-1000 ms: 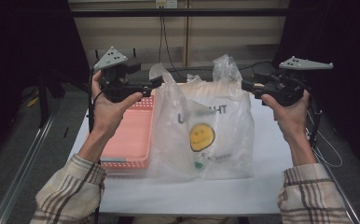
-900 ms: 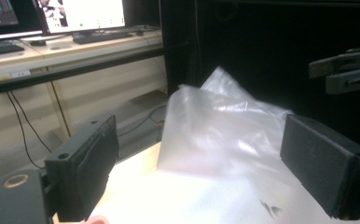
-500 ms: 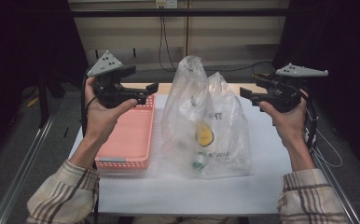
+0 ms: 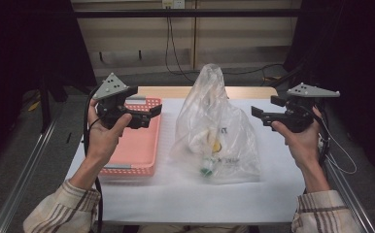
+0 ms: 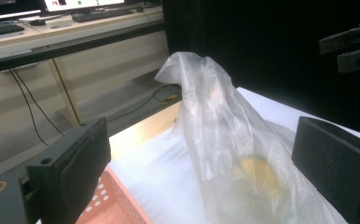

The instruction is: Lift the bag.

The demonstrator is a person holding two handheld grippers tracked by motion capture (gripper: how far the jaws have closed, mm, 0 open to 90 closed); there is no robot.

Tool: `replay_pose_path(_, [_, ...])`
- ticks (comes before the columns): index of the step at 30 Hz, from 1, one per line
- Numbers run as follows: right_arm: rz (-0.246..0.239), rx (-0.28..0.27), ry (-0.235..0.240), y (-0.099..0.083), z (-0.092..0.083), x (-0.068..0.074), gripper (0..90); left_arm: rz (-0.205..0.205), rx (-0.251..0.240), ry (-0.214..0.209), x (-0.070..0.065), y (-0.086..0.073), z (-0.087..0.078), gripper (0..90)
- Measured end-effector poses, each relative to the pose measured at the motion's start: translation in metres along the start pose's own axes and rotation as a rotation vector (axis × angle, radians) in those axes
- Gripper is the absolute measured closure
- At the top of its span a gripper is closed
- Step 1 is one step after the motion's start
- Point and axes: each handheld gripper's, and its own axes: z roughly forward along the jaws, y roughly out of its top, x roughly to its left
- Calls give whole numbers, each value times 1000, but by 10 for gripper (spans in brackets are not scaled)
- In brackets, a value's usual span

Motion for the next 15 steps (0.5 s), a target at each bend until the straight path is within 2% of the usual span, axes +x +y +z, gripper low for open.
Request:
replay_pose_path(3, [-5,14,-12,-7,-2,2,165,-8,-4,6,-1,-7,-4,41])
replay_pose_path(6, [-7,41,-35,-16,-4,4,158,-38,32,15,-1,-19,-3,37])
replay_pose_path(12, [-3,61,-47,-33,-6,7,156,-36,78,26,0,-41,-3,45])
replay_pose_path(15, [-6,80,-67,-39,-8,10,100,-25,83,36,0,-48,-7,49])
